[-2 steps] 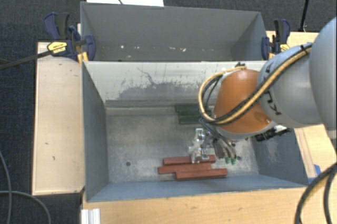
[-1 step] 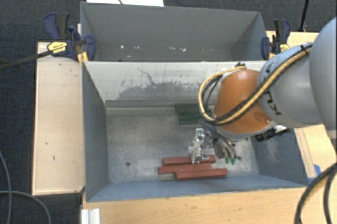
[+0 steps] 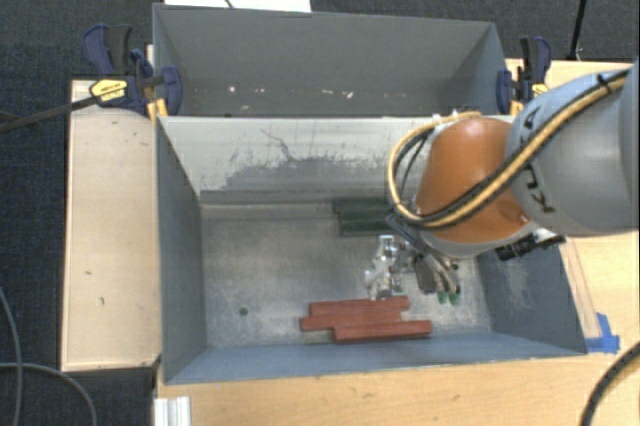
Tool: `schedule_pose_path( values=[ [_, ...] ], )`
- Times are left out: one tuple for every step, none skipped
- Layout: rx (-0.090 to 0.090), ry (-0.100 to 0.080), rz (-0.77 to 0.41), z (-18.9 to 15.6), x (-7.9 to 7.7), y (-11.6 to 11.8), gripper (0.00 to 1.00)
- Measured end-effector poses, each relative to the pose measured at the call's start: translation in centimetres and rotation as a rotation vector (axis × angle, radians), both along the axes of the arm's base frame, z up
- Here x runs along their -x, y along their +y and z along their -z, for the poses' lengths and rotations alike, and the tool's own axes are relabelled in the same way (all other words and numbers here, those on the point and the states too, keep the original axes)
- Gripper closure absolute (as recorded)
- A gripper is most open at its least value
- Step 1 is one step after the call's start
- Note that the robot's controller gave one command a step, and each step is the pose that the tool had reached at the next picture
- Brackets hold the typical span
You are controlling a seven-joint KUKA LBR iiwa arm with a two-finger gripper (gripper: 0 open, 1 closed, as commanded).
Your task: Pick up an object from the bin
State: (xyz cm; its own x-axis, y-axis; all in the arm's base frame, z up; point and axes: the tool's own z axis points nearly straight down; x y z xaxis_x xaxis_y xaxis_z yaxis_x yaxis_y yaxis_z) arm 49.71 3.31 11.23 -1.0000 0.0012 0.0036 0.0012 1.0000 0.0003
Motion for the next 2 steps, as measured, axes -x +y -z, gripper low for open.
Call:
schedule_pose_path(
  values=[
    [0.0, -0.006, -0.01, -3.37, 0.16, 0.97, 0.0],
    [0.0, -0.006, -0.01, -3.36, 0.16, 0.97, 0.0]
  ],
)
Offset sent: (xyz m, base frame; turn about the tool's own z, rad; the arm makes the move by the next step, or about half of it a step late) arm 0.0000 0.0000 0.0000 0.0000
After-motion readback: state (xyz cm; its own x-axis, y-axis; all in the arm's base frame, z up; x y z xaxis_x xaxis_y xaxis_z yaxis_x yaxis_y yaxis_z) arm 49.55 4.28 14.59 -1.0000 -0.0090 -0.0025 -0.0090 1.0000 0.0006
